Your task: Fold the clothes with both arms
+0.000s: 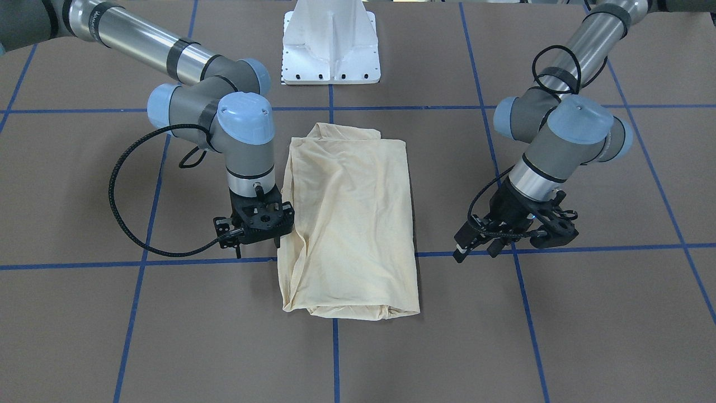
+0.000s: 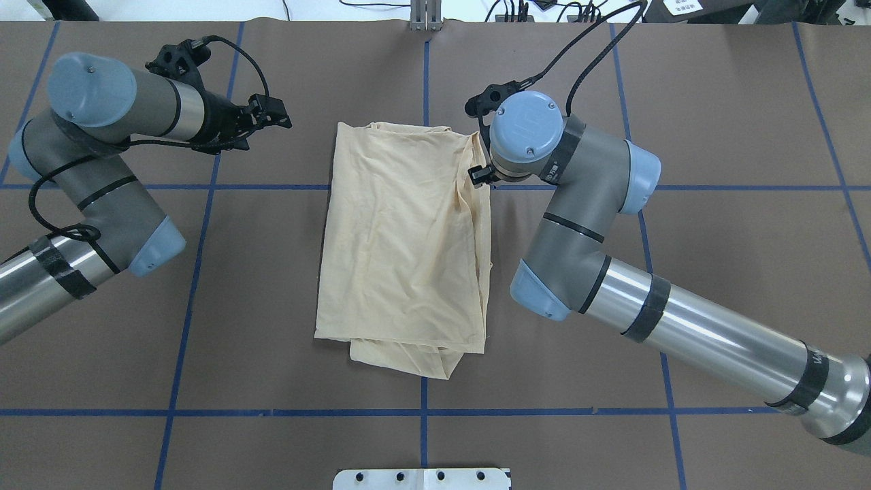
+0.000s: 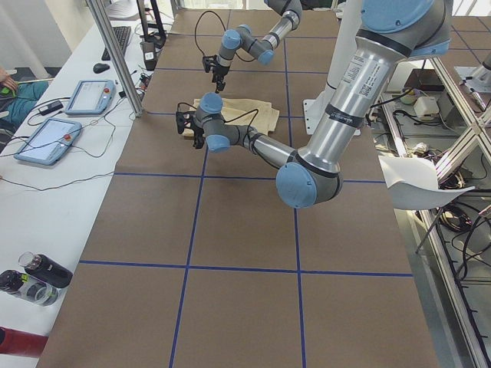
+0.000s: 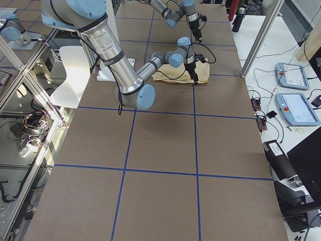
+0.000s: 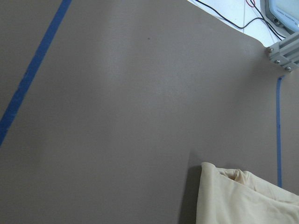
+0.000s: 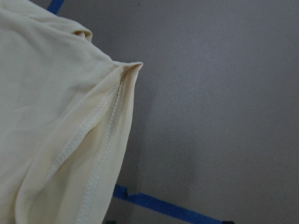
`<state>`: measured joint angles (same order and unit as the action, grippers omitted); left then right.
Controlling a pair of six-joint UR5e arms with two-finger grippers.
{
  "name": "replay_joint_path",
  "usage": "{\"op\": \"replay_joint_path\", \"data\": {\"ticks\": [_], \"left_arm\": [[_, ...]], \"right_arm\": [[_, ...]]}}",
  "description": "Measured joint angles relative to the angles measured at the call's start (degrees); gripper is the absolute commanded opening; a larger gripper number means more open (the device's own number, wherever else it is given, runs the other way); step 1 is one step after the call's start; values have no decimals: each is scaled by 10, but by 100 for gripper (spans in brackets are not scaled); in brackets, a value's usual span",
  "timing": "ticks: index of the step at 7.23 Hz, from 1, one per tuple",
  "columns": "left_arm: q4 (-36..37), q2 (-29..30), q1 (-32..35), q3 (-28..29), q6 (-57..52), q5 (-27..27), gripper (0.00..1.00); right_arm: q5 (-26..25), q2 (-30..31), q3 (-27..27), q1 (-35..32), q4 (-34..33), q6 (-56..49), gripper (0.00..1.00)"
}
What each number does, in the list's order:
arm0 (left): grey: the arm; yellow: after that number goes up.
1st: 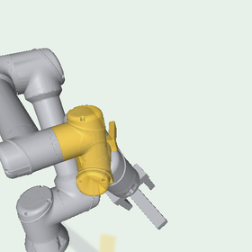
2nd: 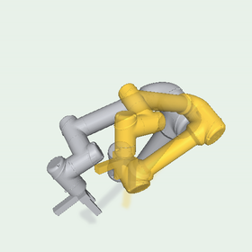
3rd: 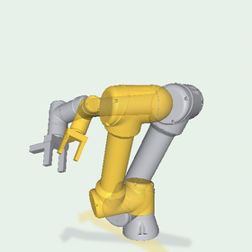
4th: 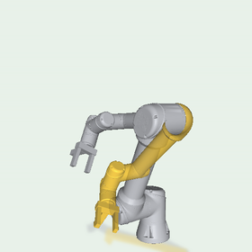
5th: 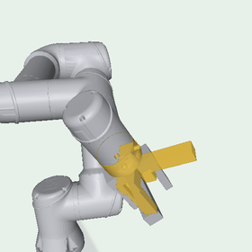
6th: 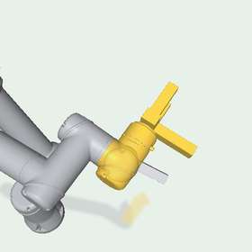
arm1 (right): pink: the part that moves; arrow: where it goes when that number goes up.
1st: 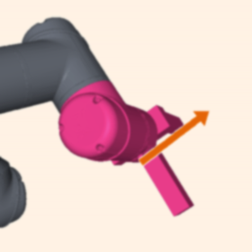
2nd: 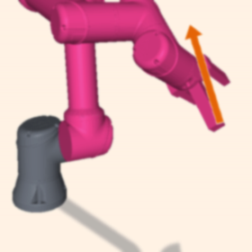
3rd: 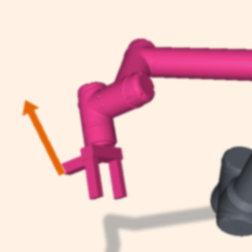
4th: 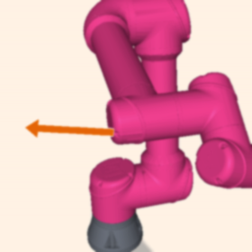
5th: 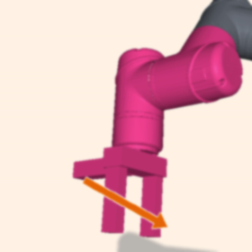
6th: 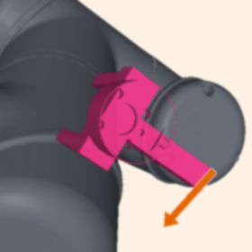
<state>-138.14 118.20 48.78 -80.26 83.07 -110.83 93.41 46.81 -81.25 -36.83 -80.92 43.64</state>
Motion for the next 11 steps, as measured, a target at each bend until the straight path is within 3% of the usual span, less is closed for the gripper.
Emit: {"op": "replay_joint_path", "data": {"ticks": [2,3,4,6,7,8,11], "left_arm": [[-5,0,0,11,-1,0,100],[-5,1,0,16,-2,0,100],[-5,1,0,18,-2,0,100],[-6,1,0,20,-2,0,100],[-6,1,0,21,-1,0,100],[-6,1,0,20,-1,0,100],[-6,1,0,20,-1,-1,100]], "right_arm": [[-2,-48,65,-6,60,60,20],[2,-62,93,-6,92,110,3],[17,-67,105,-6,105,150,4],[58,-64,109,-4,108,187,29],[73,-59,108,1,107,187,49],[81,-56,106,10,106,184,57],[110,-52,84,16,81,167,57]]}}
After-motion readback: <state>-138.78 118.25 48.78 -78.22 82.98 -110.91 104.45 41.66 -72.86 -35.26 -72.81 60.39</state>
